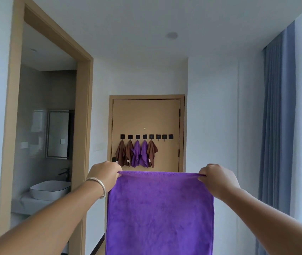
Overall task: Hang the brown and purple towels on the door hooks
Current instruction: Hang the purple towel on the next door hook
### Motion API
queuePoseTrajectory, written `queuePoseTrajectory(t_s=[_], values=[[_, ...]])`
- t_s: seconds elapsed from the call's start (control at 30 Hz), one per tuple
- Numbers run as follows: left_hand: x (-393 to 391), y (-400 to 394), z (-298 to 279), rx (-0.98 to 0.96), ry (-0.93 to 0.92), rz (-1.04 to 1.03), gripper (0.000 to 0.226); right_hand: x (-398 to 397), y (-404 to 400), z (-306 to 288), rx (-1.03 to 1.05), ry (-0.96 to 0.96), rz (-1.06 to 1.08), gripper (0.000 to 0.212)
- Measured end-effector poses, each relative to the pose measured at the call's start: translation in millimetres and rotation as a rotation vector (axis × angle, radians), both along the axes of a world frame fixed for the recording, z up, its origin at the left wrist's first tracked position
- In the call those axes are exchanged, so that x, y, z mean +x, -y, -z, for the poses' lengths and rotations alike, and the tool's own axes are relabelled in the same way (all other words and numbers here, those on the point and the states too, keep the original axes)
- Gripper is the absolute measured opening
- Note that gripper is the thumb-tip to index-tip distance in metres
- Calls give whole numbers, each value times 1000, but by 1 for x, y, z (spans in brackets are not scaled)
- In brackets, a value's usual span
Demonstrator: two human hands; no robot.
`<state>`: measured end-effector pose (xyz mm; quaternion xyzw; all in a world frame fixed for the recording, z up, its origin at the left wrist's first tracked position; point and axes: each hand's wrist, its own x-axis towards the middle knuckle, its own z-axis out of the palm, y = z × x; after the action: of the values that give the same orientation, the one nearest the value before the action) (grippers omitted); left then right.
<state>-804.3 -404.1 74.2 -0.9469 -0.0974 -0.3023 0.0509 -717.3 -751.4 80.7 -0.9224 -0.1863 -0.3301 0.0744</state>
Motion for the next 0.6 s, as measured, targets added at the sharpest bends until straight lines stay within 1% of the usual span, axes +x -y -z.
queuePoseTrajectory(t_s=[0.27,0.43,0.6], values=[[125,-19,12,11,-24,-49,32,136,-23,10,1,-7,-4,22],[204,-20,0,55,-8,-73,32,231,-29,1,8,4,-32,22],[276,-31,-6,25,0,-91,35,312,-47,-4,10,-10,-58,22]])
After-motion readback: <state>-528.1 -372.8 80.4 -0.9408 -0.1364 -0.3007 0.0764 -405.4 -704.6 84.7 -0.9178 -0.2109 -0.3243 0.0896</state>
